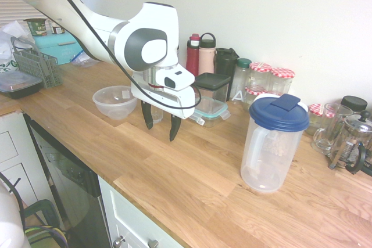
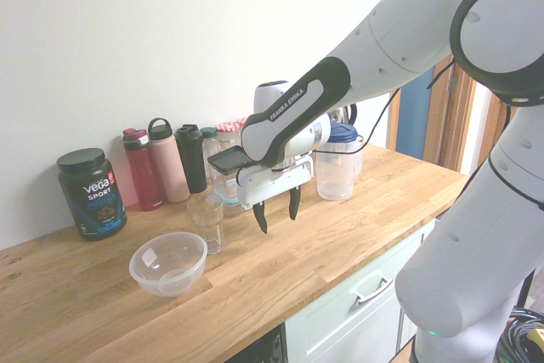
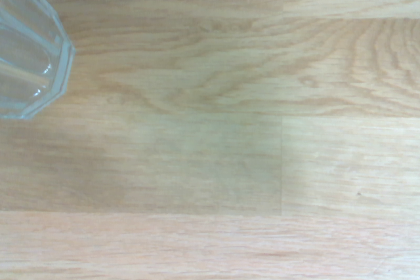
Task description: Pour me some water
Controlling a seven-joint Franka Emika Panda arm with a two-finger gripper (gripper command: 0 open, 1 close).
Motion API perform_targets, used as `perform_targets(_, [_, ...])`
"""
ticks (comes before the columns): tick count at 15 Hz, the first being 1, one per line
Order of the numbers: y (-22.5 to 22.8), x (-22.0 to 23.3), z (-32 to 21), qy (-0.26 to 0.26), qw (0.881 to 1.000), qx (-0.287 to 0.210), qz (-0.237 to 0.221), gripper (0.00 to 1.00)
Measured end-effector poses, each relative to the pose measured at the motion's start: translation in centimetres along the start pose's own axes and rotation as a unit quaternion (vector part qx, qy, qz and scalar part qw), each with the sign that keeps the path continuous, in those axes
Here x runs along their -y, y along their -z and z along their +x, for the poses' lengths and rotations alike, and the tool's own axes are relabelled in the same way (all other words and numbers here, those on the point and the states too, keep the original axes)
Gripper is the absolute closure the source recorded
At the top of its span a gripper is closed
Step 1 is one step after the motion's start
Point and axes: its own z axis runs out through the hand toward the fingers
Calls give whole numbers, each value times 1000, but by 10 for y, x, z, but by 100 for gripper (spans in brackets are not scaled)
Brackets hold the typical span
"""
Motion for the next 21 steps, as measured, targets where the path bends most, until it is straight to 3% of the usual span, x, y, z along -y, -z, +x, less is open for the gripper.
perform_targets(4, [21,1,2,4,1000,-8,9,0])
perform_targets(7, [94,-15,5,43,998,-27,28,0])
perform_targets(12, [187,-89,39,27,993,-46,103,0])
perform_targets(16, [202,-172,76,18,990,-52,130,0])
perform_targets(21, [179,-240,117,6,982,-79,170,0])
